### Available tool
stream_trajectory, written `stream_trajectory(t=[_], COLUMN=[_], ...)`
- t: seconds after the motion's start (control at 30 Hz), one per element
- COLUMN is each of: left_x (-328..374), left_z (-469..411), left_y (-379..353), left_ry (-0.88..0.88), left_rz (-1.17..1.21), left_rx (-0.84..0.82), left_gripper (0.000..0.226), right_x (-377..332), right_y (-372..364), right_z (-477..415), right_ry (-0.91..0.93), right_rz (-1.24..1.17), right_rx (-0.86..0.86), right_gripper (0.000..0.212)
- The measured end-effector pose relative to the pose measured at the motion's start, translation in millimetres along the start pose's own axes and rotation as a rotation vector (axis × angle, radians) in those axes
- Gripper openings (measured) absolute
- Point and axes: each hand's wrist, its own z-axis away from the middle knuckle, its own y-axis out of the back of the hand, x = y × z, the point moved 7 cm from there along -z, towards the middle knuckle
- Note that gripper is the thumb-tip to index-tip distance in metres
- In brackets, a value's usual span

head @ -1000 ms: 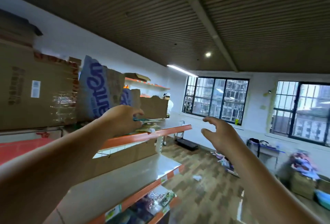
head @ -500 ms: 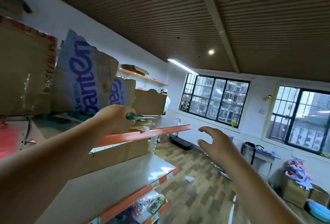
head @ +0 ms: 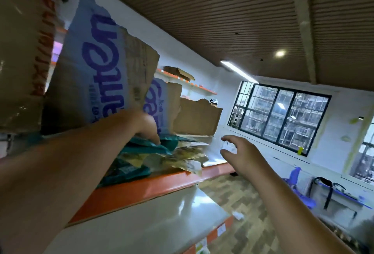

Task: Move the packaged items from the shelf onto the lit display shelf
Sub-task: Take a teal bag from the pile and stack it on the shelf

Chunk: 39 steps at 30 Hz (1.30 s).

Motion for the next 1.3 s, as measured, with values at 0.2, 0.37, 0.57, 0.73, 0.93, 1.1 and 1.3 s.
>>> stream_trajectory(t=[0.2, 0.37, 0.57, 0.73, 0.93, 1.1, 1.3], left_x=[-7, -2, -13, -33, -47, -43, -39], left_z=[-18, -16, -13, -1, -5, -1, -4], left_y=[-16, -24, -14, -10, -9, -9, -11], left_ry=[0.023, 0.035, -0.018, 0.016, 0.098, 0.124, 0.094], left_rz=[0.042, 0.023, 0.066, 0.167, 0.224, 0.222, 0.309], left_rx=[-0.126, -0.157, -0.140, -0.062, -0.046, -0.030, 0.015], left_gripper=[0.076, 0.084, 0.066, 0.049, 0.046, 0.048, 0.063], right_x=[-34, -61, -82, -92, -87, -73, -69], right_y=[-53, -91, -138, -174, -206, -201, -155], right_z=[-63, -113, -160, -171, -172, -190, -209], right_ry=[0.146, 0.260, 0.374, 0.510, 0.636, 0.643, 0.628], right_rz=[-0.037, -0.111, -0.281, 0.020, 0.182, -0.092, -0.315], right_rx=[-0.062, -0.087, -0.268, -0.785, -0.824, -0.630, -0.081], right_gripper=[0.042, 0.037, 0.028, 0.056, 0.062, 0.037, 0.007])
